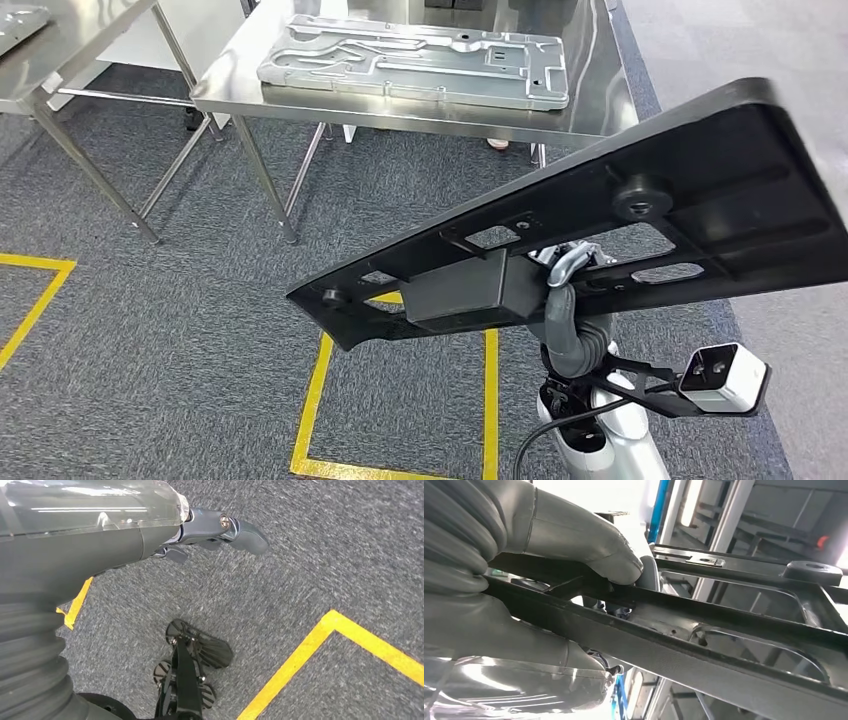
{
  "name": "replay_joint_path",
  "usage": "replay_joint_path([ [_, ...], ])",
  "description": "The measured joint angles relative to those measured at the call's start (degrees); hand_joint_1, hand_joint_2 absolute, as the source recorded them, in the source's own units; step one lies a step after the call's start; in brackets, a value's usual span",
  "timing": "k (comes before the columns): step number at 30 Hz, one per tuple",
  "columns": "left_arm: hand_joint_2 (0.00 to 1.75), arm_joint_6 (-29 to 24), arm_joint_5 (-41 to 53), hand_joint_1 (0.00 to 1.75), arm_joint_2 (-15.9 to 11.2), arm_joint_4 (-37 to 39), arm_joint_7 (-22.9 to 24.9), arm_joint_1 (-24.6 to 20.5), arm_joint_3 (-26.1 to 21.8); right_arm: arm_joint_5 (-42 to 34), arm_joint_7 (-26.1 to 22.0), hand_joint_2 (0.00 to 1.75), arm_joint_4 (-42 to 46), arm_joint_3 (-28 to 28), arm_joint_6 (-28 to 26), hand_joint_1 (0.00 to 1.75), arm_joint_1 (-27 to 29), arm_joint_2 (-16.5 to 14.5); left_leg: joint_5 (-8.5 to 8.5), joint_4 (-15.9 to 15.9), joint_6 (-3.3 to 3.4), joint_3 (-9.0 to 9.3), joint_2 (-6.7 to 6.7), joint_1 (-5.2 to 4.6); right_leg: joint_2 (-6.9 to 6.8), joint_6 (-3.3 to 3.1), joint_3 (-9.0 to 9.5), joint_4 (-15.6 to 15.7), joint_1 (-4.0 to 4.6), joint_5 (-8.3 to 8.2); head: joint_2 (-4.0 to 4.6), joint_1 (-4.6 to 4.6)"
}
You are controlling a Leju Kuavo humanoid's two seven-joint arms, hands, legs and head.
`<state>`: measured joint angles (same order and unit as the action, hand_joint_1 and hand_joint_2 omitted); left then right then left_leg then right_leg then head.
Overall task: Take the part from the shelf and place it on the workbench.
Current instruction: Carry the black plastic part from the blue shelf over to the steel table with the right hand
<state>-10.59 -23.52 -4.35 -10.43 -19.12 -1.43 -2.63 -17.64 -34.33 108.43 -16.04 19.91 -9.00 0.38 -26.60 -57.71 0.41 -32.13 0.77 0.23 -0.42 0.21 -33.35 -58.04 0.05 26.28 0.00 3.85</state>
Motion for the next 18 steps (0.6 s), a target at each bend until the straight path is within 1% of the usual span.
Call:
replay_joint_path([
  [2,1.75,0.2,0.0,0.0,-0.1,0.0,-0.2,0.0,0.0,0.1,-0.2,1.75,0.0,0.0,0.0,1.75,0.0,0.1,-0.16,-0.1,-0.67,0.05,0.06,0.06,0.26,-0.57,0.05,0.3,-0.19,-0.24,0.0,0.01],
  [3,1.75,0.3,0.0,0.0,-0.2,0.0,-0.2,-0.1,-0.1,0.2,-0.2,1.75,0.0,0.0,0.0,1.75,0.0,0.1,-0.72,-0.8,-0.99,-0.22,-0.01,0.11,0.33,-0.92,0.18,0.6,-0.35,-0.36,0.0,0.01],
  [4,1.75,0.4,0.0,0.0,-0.2,0.0,-0.3,-0.1,-0.1,0.2,-0.3,1.75,0.0,0.0,0.0,1.75,-0.1,0.1,-1.93,-2.7,-1.29,-1.06,-0.11,0.16,0.35,-1.23,0.32,0.8,-0.53,-0.46,0.0,0.01],
  [5,1.75,0.4,0.0,0.0,-0.3,0.0,-0.3,-0.1,-0.1,0.2,-0.4,1.75,0.0,0.0,0.0,1.75,-0.1,0.1,-3.72,-5.9,-1.55,-2.56,-0.23,0.3,0.35,-1.44,0.41,0.9,-0.58,-0.48,0.0,0.01],
  [6,1.75,0.5,0.0,0.0,-0.4,0.0,-0.3,-0.1,-0.2,0.2,-0.4,1.75,-0.1,0.0,0.0,1.75,-0.1,0.1,-5.65,-10.0,-1.8,-4.48,-0.28,0.35,0.39,-1.59,0.41,0.9,-0.57,-0.45,0.0,0.02],
  [7,1.75,0.5,0.0,0.0,-0.4,0.0,-0.3,0.0,-0.3,0.2,-0.5,1.75,-0.2,0.0,0.0,1.75,0.0,0.1,-7.18,-13.9,-2.01,-6.4,-0.29,0.41,0.47,-1.64,0.4,0.9,-0.55,-0.42,0.0,0.02],
  [8,1.75,0.6,0.0,0.0,-0.5,0.0,-0.3,0.1,-0.3,0.2,-0.6,1.75,-0.3,0.0,0.0,1.75,0.0,0.1,-7.73,-16.4,-2.17,-7.71,-0.28,0.47,0.59,-1.65,0.42,0.9,-0.54,-0.4,0.0,0.02],
  [9,1.75,0.6,0.0,0.0,-0.5,0.0,-0.3,0.1,-0.4,0.2,-0.6,1.75,-0.4,0.0,0.0,1.75,0.0,0.2,-7.07,-16.7,-2.24,-8.0,-0.28,0.52,0.72,-1.62,0.47,0.9,-0.54,-0.38,0.0,0.02],
  [10,1.75,0.6,0.0,0.0,-0.5,0.0,-0.4,0.1,-0.4,0.2,-0.6,1.75,-0.5,0.0,0.0,1.75,0.1,0.2,-5.39,-14.6,-2.24,-7.14,-0.28,0.57,0.87,-1.54,0.56,0.8,-0.55,-0.32,0.0,0.02],
  [11,1.75,0.6,0.0,0.0,-0.6,0.0,-0.4,0.1,-0.4,0.2,-0.7,1.75,-0.5,0.0,0.0,1.75,0.1,0.2,-3.12,-10.6,-2.17,-5.36,-0.29,0.61,0.99,-1.41,0.69,0.7,-0.55,-0.2,0.0,0.02],
  [12,1.75,0.6,0.0,0.0,-0.7,0.0,-0.4,0.1,-0.4,0.2,-0.7,1.75,-0.6,0.0,0.0,1.75,0.1,0.2,-1.33,-6.4,-2.01,-3.36,-0.33,0.57,1.08,-1.2,0.77,0.6,-0.45,-0.03,0.0,0.02],
  [13,1.75,0.6,0.0,0.0,-0.7,0.0,-0.4,0.1,-0.4,0.2,-0.8,1.75,-0.6,0.0,0.0,1.75,0.0,0.2,-0.2,-2.9,-1.68,-1.75,-0.37,0.49,1.18,-0.93,0.8,0.5,-0.35,0.16,0.0,0.02],
  [14,1.75,0.7,0.0,0.0,-0.8,0.0,-0.5,0.1,-0.4,0.2,-0.8,1.75,-0.6,0.0,0.0,1.75,0.0,0.2,0.2,-0.9,-1.3,-0.81,-0.39,0.39,1.23,-0.63,0.8,0.5,-0.25,0.29,0.0,0.02],
  [15,1.75,0.7,0.0,0.0,-0.8,0.0,-0.6,0.0,-0.5,0.2,-0.9,1.75,-0.6,0.0,0.0,1.75,0.0,0.2,0.01,-0.1,-0.84,-0.58,-0.41,0.31,1.28,-0.26,0.77,0.3,-0.15,0.22,0.0,0.01],
  [17,1.75,0.8,0.0,0.0,-0.8,0.0,-0.8,0.0,-0.5,0.1,-1.0,1.75,-0.7,0.0,0.1,1.75,0.0,0.2,-0.04,0.3,0.11,-0.3,-0.38,0.35,1.25,0.47,0.76,-0.3,-0.23,0.09,0.0,0.01],
  [18,1.75,0.8,0.0,0.0,-0.8,0.0,-0.9,0.0,-0.5,0.1,-1.0,1.75,-0.8,0.0,0.1,1.75,-0.1,0.2,-0.03,0.4,0.52,-0.05,-0.36,0.42,1.16,0.8,0.52,-1.2,-0.3,0.4,0.0,0.0],
])
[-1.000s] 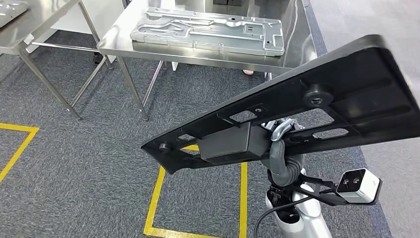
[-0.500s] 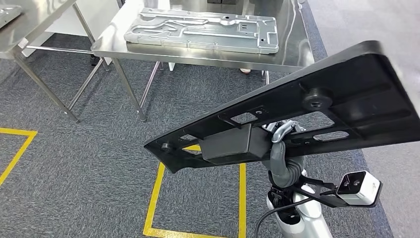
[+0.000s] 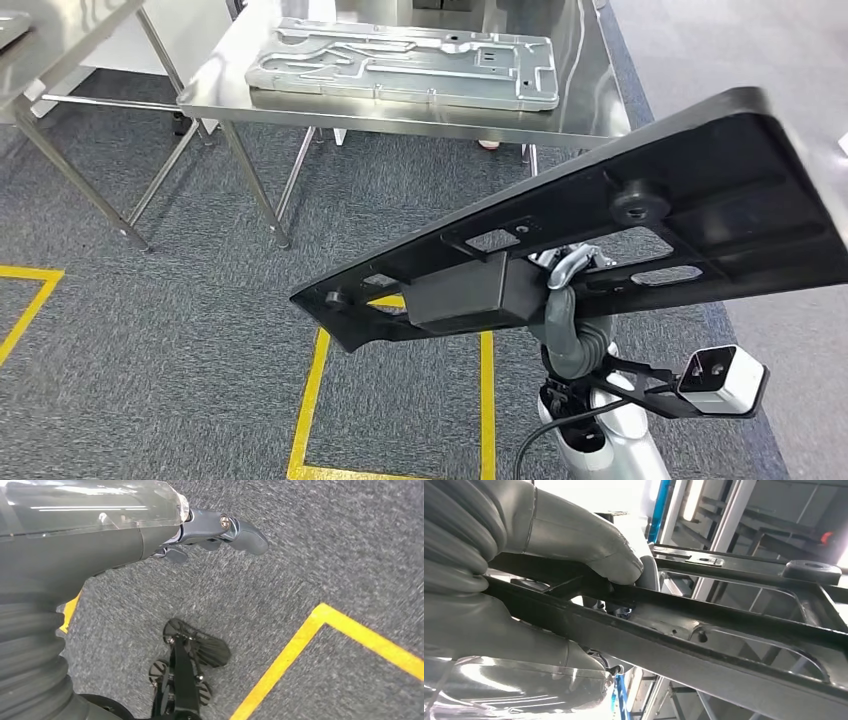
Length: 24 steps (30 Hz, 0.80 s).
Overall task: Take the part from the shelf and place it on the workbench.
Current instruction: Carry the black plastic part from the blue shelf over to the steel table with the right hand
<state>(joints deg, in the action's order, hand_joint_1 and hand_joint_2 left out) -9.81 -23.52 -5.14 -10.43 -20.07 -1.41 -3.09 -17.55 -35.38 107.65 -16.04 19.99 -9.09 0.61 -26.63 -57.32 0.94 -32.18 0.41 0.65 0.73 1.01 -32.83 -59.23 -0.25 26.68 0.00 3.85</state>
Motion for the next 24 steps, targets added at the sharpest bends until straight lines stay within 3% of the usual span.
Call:
replay_joint_path([
  [2,1.75,0.0,0.0,0.0,0.0,0.0,-0.1,0.0,0.0,0.0,-0.1,1.75,-0.1,0.0,0.0,1.75,-0.2,0.0,-0.04,0.2,0.55,0.5,0.05,0.04,-0.24,0.46,-2.15,-4.3,-0.16,2.5,0.0,0.0],
  [4,1.75,0.0,0.0,0.0,0.0,0.0,-0.2,0.0,0.0,0.0,-0.1,1.75,-0.2,0.0,0.0,1.75,-0.2,0.0,-0.21,0.1,0.74,0.59,0.08,0.0,-0.34,0.82,-6.32,-11.8,-0.23,5.88,0.0,0.01],
  [5,1.75,0.0,0.0,0.0,0.0,0.0,-0.2,0.0,0.0,0.0,-0.1,1.75,-0.2,0.0,0.0,1.75,-0.1,0.0,-0.35,0.1,0.76,0.68,0.09,-0.02,-0.36,0.93,-8.07,-14.5,-0.29,6.65,0.0,0.01],
  [6,1.75,0.0,0.0,0.0,0.0,0.0,-0.2,0.0,0.0,0.0,-0.1,1.75,-0.3,0.0,-0.1,1.75,-0.1,0.0,-0.53,0.1,0.71,0.87,0.08,-0.03,-0.38,0.97,-8.89,-15.3,-0.36,6.31,0.0,0.0],
  [7,1.75,-0.1,0.0,0.0,0.0,0.0,-0.1,0.0,0.0,0.0,-0.1,1.75,-0.3,0.0,-0.1,1.75,0.0,0.0,-0.76,0.1,0.62,1.18,0.06,-0.03,-0.43,0.92,-8.55,-13.8,-0.44,4.82,0.0,0.0],
  [9,1.75,-0.1,0.0,0.0,0.0,0.0,-0.1,0.0,0.0,0.0,-0.1,1.75,-0.3,0.0,0.0,1.75,0.0,0.0,-1.38,0.1,0.27,2.0,0.04,-0.03,-0.69,0.52,-5.36,-6.2,-0.47,0.22,0.0,-0.01],
  [11,1.75,-0.1,0.0,0.0,0.0,0.0,-0.1,0.0,-0.1,0.0,-0.1,1.75,-0.3,0.0,0.0,1.75,0.0,0.1,-1.96,0.1,-0.32,2.46,0.08,-0.12,-1.1,-0.2,-2.92,-0.2,-0.14,-1.6,0.0,0.0],
  [14,1.75,-0.2,0.0,0.0,0.0,0.0,0.0,-0.1,-0.1,-0.1,-0.1,1.75,-0.4,0.0,0.0,1.75,0.0,0.1,-2.24,-0.3,-1.43,2.78,0.25,-0.18,-1.03,-1.47,-2.21,1.1,0.04,-1.44,0.0,0.02],
  [16,1.75,-0.2,0.0,0.0,-0.1,0.0,0.0,-0.2,-0.1,-0.1,-0.1,1.75,-0.4,0.0,0.0,1.75,-0.1,0.1,-2.77,-2.6,-2.0,2.07,0.21,-0.07,-0.88,-2.17,-1.27,1.4,-0.1,-1.19,0.0,0.01],
  [20,1.75,-0.3,0.0,0.0,-0.2,0.0,-0.1,-0.1,-0.1,-0.1,-0.1,1.75,-0.6,0.0,0.2,1.75,-0.1,0.1,-7.36,-15.8,-2.7,-6.02,0.11,0.06,-0.72,-2.93,0.26,1.6,0.01,-0.08,0.0,0.02],
  [21,1.75,-0.3,0.0,0.0,-0.2,0.0,-0.1,0.0,-0.1,-0.2,-0.1,1.75,-0.7,0.0,0.2,1.75,-0.1,0.1,-7.64,-17.0,-2.67,-7.37,0.11,0.06,-0.59,-2.96,0.66,1.6,0.07,0.26,0.0,0.02],
  [22,1.75,-0.3,0.0,0.0,-0.2,0.0,0.0,0.1,-0.1,-0.2,-0.1,1.75,-0.7,0.0,0.3,1.75,-0.1,0.1,-6.61,-16.0,-2.57,-7.72,0.11,0.06,-0.43,-2.95,1.18,1.6,0.11,0.62,0.0,0.02],
  [24,1.75,-0.3,0.0,0.0,-0.2,0.0,-0.1,0.3,-0.1,-0.4,-0.2,1.75,-0.7,0.0,0.5,1.75,-0.1,0.1,-1.28,-8.9,-2.07,-5.98,0.1,0.0,-0.22,-2.79,2.36,1.6,0.17,1.47,0.0,0.02],
])
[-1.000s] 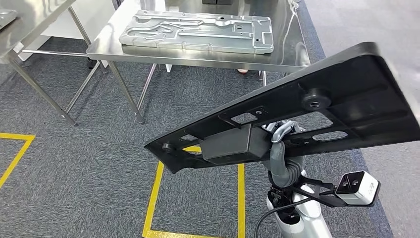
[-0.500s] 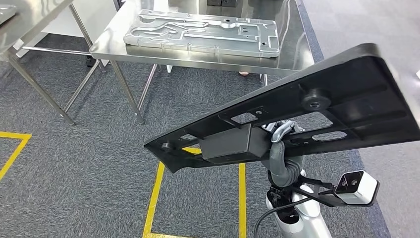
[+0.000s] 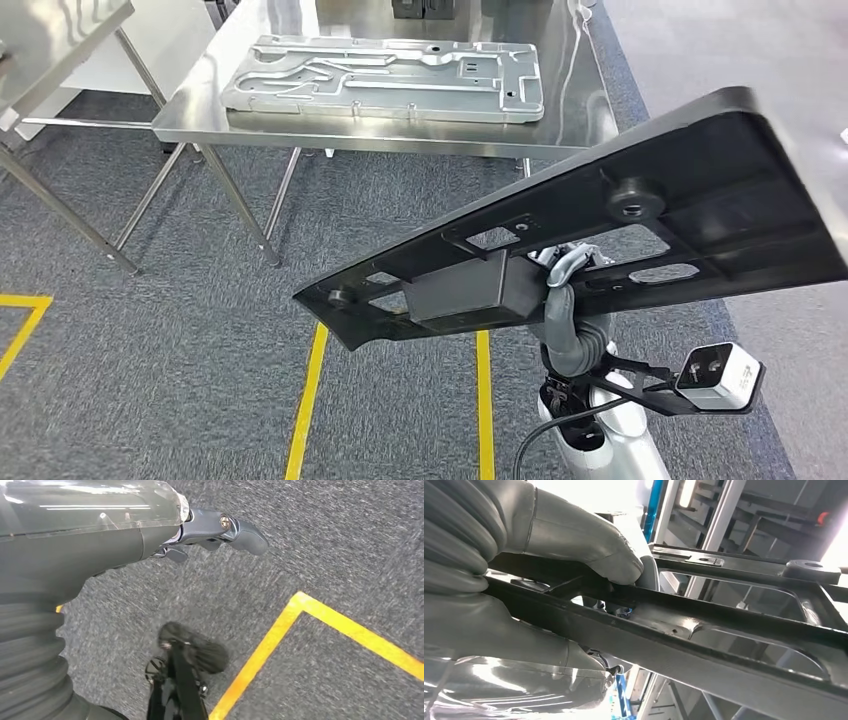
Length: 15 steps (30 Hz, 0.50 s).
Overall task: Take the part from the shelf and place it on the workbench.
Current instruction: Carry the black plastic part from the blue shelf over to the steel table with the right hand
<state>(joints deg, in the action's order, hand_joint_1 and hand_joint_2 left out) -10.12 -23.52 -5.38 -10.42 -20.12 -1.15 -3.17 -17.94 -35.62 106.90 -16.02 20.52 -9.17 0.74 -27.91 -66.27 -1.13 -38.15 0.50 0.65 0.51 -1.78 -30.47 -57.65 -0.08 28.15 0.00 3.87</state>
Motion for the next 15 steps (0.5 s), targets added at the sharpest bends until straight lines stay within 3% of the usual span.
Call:
replay_joint_path([
  [2,1.75,0.0,0.0,0.0,-0.1,0.0,0.0,0.1,0.0,-0.2,-0.2,1.75,-0.1,0.0,0.1,1.75,0.0,0.0,3.13,6.2,0.67,1.76,-0.04,-0.35,0.06,0.42,0.61,-0.1,0.13,0.74,0.0,0.0],
  [4,1.75,0.0,0.0,0.0,-0.3,0.0,0.0,0.1,0.0,-0.3,-0.5,1.75,-0.2,0.0,0.2,1.75,0.1,0.0,3.16,7.4,1.24,2.04,-0.1,-0.69,0.12,1.06,0.62,-0.1,0.2,1.22,0.0,0.0],
  [7,1.75,0.0,0.0,0.0,-0.3,0.0,-0.1,0.1,0.0,-0.4,-0.7,1.75,-0.2,0.0,0.3,1.75,0.1,0.1,3.65,8.2,2.02,2.96,-0.14,-0.23,0.0,2.12,0.67,-1.0,0.3,2.34,0.0,-0.01],
  [9,1.75,0.0,0.0,0.0,-0.2,0.0,-0.2,0.1,0.0,-0.4,-0.9,1.75,-0.2,0.1,0.5,1.75,0.1,0.1,3.39,8.7,2.5,3.67,-0.11,-0.03,-0.15,2.67,-2.02,-6.2,0.1,4.73,0.0,-0.02],
  [11,1.75,0.0,0.0,0.0,-0.2,0.0,-0.3,0.0,0.0,-0.4,-1.1,1.75,-0.4,0.2,0.5,1.75,0.2,0.1,2.84,8.7,2.72,4.06,-0.16,-0.05,-0.18,3.04,-6.98,-13.9,-0.17,7.13,0.0,-0.02],
  [12,1.75,0.1,0.0,0.0,-0.2,0.0,-0.3,0.0,0.0,-0.4,-1.3,1.75,-0.5,0.3,0.5,1.75,0.3,0.1,2.51,8.6,2.71,4.37,-0.2,-0.05,-0.19,3.18,-8.83,-16.0,-0.3,7.01,0.0,-0.02],
  [13,1.75,0.1,0.0,0.0,-0.2,0.0,-0.4,0.0,0.0,-0.4,-1.4,1.75,-0.6,0.3,0.5,1.75,0.3,0.1,2.15,8.6,2.65,4.79,-0.23,-0.05,-0.21,3.26,-9.59,-15.9,-0.43,5.66,0.0,-0.02],
  [15,1.75,0.2,0.0,0.0,-0.2,0.0,-0.4,0.1,0.0,-0.4,-1.7,1.75,-0.7,0.4,0.5,1.75,0.4,0.1,1.3,8.5,2.41,5.96,-0.29,-0.03,-0.31,3.19,-7.85,-9.7,-0.62,0.38,0.0,-0.02],
])
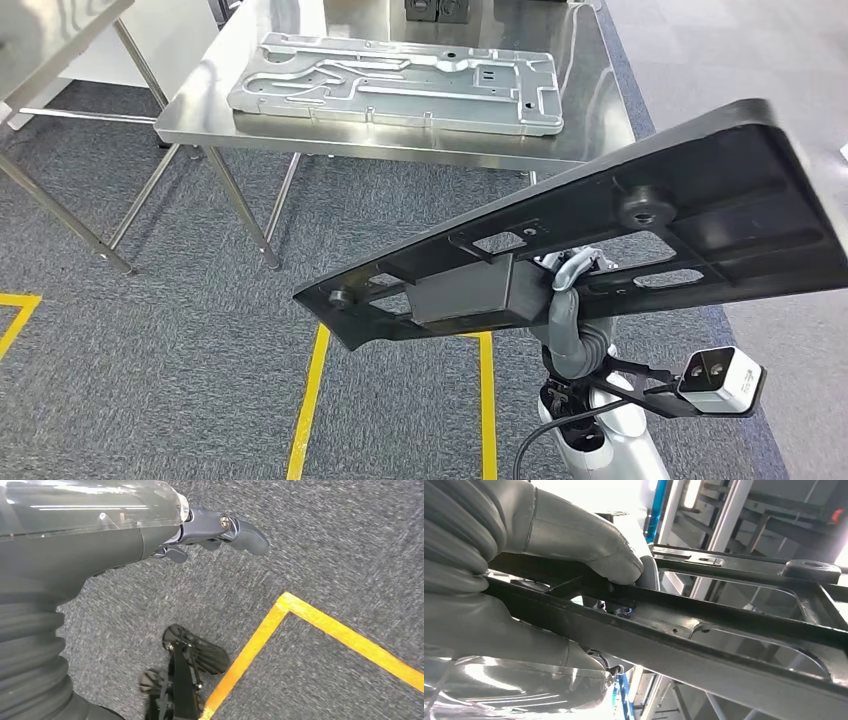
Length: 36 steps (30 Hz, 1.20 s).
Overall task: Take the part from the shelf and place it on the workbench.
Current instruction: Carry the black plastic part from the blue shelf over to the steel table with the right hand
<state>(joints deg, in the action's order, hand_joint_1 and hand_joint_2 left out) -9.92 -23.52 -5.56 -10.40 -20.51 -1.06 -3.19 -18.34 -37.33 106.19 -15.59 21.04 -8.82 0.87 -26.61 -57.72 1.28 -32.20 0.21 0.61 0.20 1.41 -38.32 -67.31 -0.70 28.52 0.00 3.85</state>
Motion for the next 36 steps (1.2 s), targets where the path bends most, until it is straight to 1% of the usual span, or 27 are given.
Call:
replay_joint_path([
  [1,1.75,0.1,0.0,0.0,0.0,0.0,0.0,0.0,0.0,0.0,-0.1,1.75,0.0,0.1,0.0,1.75,0.0,0.0,-0.45,0.0,-0.23,0.5,-0.03,-0.08,-0.07,-0.13,1.46,3.7,0.04,-1.98,0.0,0.0],
  [2,1.75,0.1,0.0,0.0,0.0,0.0,0.0,-0.1,0.0,0.0,-0.2,1.75,0.0,0.1,0.0,1.75,0.0,0.0,-0.83,-0.1,-0.51,0.82,-0.07,-0.15,-0.11,-0.36,2.61,6.6,0.11,-3.21,0.0,0.01],
  [3,1.75,0.1,0.0,0.0,0.0,0.0,-0.1,-0.1,0.0,0.0,-0.4,1.75,-0.1,0.2,0.0,1.75,0.0,0.0,-1.12,-0.1,-0.83,0.98,-0.1,-0.23,-0.12,-0.61,3.23,8.2,0.21,-3.56,0.0,0.01],
  [5,1.75,0.1,0.0,0.0,0.0,0.0,-0.1,-0.3,0.0,0.1,-0.5,1.75,-0.1,0.5,0.0,1.75,0.1,0.0,-1.44,0.0,-1.51,1.14,-0.1,-0.24,0.03,-1.24,3.42,8.7,0.38,-3.13,0.0,0.01],
  [7,1.75,0.2,0.0,0.0,0.0,0.0,-0.1,-0.3,0.0,0.1,-0.6,1.75,-0.1,0.7,0.0,1.75,0.1,0.0,-2.11,-0.6,-2.17,1.14,-0.05,-0.05,0.11,-1.98,3.99,9.2,0.27,-2.97,0.0,0.01],
  [8,1.75,0.2,0.0,0.0,0.0,0.0,-0.1,-0.3,0.0,0.1,-0.7,1.75,-0.1,0.8,0.0,1.75,0.1,0.0,-3.08,-2.4,-2.47,0.39,-0.05,0.02,0.08,-2.34,4.4,9.5,0.15,-2.87,0.0,0.02],
  [9,1.75,0.2,0.0,0.0,0.0,0.0,-0.1,-0.3,0.0,0.1,-0.7,1.75,-0.1,0.8,0.0,1.75,0.1,0.0,-4.52,-5.6,-2.72,-1.16,-0.06,0.09,0.01,-2.62,4.81,9.6,0.08,-2.69,0.0,0.02],
  [11,1.75,0.2,0.0,0.0,0.0,0.0,-0.2,-0.3,0.0,0.1,-0.8,1.75,-0.1,0.8,0.0,1.75,0.2,0.0,-7.45,-13.8,-3.09,-5.76,-0.06,0.11,-0.05,-2.93,5.36,9.6,0.15,-2.19,0.0,0.02],
  [12,1.75,0.2,0.0,0.0,0.0,0.0,-0.2,-0.2,0.0,0.1,-0.8,1.75,-0.1,0.8,0.0,1.75,0.2,0.0,-7.81,-16.7,-3.16,-7.68,-0.06,0.11,-0.02,-2.96,5.66,9.6,0.2,-1.91,0.0,0.02],
  [13,1.75,0.2,0.0,0.0,0.0,0.0,-0.2,-0.1,0.0,0.1,-0.9,1.75,-0.1,0.8,0.0,1.75,0.3,0.0,-6.87,-17.2,-3.14,-8.58,-0.06,0.11,0.04,-2.95,6.04,9.6,0.24,-1.6,0.0,0.02],
  [14,1.75,0.2,0.0,0.0,0.0,0.0,-0.2,0.0,0.0,0.1,-1.0,1.75,-0.1,0.8,0.0,1.75,0.3,0.0,-4.86,-15.6,-3.04,-8.39,-0.06,0.11,0.11,-2.9,6.51,9.6,0.27,-1.27,0.0,0.02],
  [16,1.75,0.4,0.0,0.0,-0.1,0.0,-0.2,0.0,0.0,0.1,-1.2,1.75,-0.1,0.8,-0.1,1.75,0.4,0.0,0.29,-7.8,-2.51,-5.58,-0.07,0.03,0.18,-2.66,7.57,9.6,0.35,-0.48,0.0,0.02],
  [17,1.75,0.4,0.0,0.0,-0.2,0.0,-0.2,0.1,0.0,0.1,-1.3,1.75,-0.1,0.8,-0.1,1.75,0.3,0.0,1.73,-4.4,-2.16,-4.16,-0.08,-0.11,0.21,-2.43,7.86,9.5,0.46,-0.13,0.0,0.01],
  [18,1.75,0.5,0.0,0.0,-0.2,0.0,-0.3,0.0,0.0,0.1,-1.4,1.75,-0.1,0.8,-0.1,1.75,0.3,0.0,2.37,-2.1,-1.79,-3.28,-0.08,-0.25,0.21,-2.16,7.93,9.5,0.54,0.13,0.0,0.01],
  [21,1.75,0.6,0.0,0.0,-0.3,0.0,-0.4,-0.1,0.0,0.2,-1.5,1.75,-0.2,0.9,-0.1,1.75,0.4,0.1,1.8,-0.8,-0.87,-2.9,-0.13,-0.34,0.16,-1.22,7.84,9.4,0.59,0.64,0.0,0.01],
  [23,1.75,0.8,0.0,0.0,-0.3,0.0,-0.5,0.0,0.0,0.2,-1.6,1.75,-0.1,0.9,-0.2,1.75,0.3,0.1,1.58,-0.3,-0.25,-2.27,-0.15,-0.09,0.07,-0.59,7.49,7.9,0.52,1.7,0.0,0.01],
  [24,1.75,0.8,0.0,0.0,-0.3,0.0,-0.5,0.0,0.0,0.2,-1.6,1.75,-0.1,1.0,-0.2,1.75,0.2,0.1,1.47,-0.2,0.03,-1.93,-0.13,0.03,0.02,-0.35,6.34,5.5,0.43,2.83,0.0,0.01],
  [26,1.75,0.9,0.0,0.0,-0.3,0.0,-0.6,-0.1,0.0,0.2,-1.7,1.75,-0.2,1.1,-0.4,1.75,0.2,0.1,1.07,-0.2,0.41,-1.61,-0.13,0.0,-0.02,-0.09,1.82,-2.1,0.24,5.69,0.0,0.01],
  [27,1.75,0.9,0.0,0.0,-0.3,0.0,-0.6,-0.1,0.0,0.2,-1.7,1.75,-0.2,1.1,-0.4,1.75,0.4,0.2,0.85,-0.2,0.47,-1.44,-0.17,-0.01,-0.02,0.0,-0.43,-5.4,0.17,6.37,0.0,0.01],
  [28,1.75,0.9,0.0,0.0,-0.3,0.0,-0.6,-0.1,0.0,0.2,-1.7,1.75,-0.2,1.1,-0.5,1.75,0.5,0.2,0.59,-0.2,0.47,-1.17,-0.21,-0.02,-0.02,0.05,-1.9,-6.9,0.1,5.98,0.0,0.01],
  [29,1.75,0.9,0.0,0.0,-0.3,0.0,-0.6,-0.1,0.0,0.2,-1.7,1.75,-0.2,1.1,-0.6,1.75,0.6,0.2,0.28,-0.2,0.39,-0.77,-0.25,-0.01,-0.03,0.04,-2.18,-6.2,0.05,4.4,0.0,0.0],
  [30,1.75,0.9,0.0,0.0,-0.3,0.0,-0.6,-0.1,0.0,0.2,-1.7,1.75,-0.2,1.1,-0.8,1.75,0.6,0.2,-0.06,-0.2,0.27,-0.24,-0.29,-0.01,-0.07,-0.06,-1.32,-3.3,0.0,1.88,0.0,0.0],
  [31,1.75,0.9,0.0,0.0,-0.3,0.0,-0.6,-0.1,0.0,0.2,-1.7,1.75,-0.2,1.1,-1.0,1.75,0.6,0.2,-0.45,-0.2,0.07,0.23,-0.31,-0.01,-0.13,-0.24,0.1,0.7,-0.03,-0.67,0.0,0.0],
  [32,1.75,0.9,0.0,0.0,-0.3,0.0,-0.6,-0.1,0.0,0.2,-1.7,1.75,-0.2,1.1,-1.1,1.75,0.6,0.2,-0.87,-0.3,-0.22,0.6,-0.34,-0.12,-0.18,-0.44,1.59,4.4,0.05,-2.41,0.0,0.0],
  [33,1.75,0.9,0.0,0.0,-0.3,0.0,-0.7,-0.2,0.0,0.2,-1.7,1.75,-0.2,1.1,-1.2,1.75,0.6,0.2,-1.18,-0.3,-0.53,0.82,-0.37,-0.2,-0.21,-0.67,2.63,7.0,0.16,-3.34,0.0,0.01],
  [34,1.75,0.9,0.0,0.0,-0.3,0.0,-0.7,-0.2,0.0,0.3,-1.7,1.75,-0.2,1.1,-1.2,1.75,0.6,0.2,-1.41,-0.3,-0.87,0.92,-0.39,-0.27,-0.18,-0.91,3.11,8.2,0.31,-3.39,0.0,0.01],
  [36,1.75,1.0,0.0,0.0,-0.4,0.0,-0.7,-0.4,0.0,0.0,-1.7,1.75,-0.2,1.1,-1.1,1.75,0.6,0.2,-1.66,0.0,-1.54,1.24,-0.25,-0.3,0.08,-1.47,3.35,8.5,0.39,-3.01,0.0,0.02],
])
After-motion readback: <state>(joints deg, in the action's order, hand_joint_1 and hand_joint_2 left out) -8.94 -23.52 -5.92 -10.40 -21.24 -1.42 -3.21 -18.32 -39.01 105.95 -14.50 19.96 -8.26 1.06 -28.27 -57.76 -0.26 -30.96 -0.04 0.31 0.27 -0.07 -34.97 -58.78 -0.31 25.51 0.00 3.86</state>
